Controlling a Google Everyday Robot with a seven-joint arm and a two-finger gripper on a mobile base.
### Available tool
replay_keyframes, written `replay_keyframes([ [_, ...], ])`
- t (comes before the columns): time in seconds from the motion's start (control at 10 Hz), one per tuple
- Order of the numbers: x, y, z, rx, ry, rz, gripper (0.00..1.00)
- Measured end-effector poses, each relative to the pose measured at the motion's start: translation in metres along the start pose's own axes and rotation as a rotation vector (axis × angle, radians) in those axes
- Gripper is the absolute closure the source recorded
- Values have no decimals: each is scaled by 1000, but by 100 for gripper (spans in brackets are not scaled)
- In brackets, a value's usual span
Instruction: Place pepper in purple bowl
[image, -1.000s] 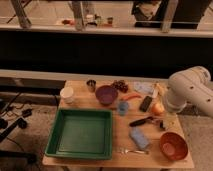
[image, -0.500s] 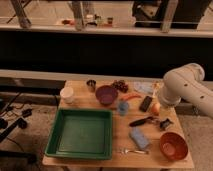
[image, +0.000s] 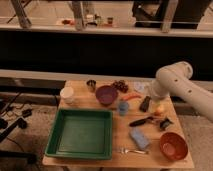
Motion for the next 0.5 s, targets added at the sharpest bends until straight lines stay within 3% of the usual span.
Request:
replay_keyframes([
  [0.2, -12, -24, 21, -1, -13, -24, 20],
  [0.5, -9, -26, 24, -4, -10, -23, 20],
])
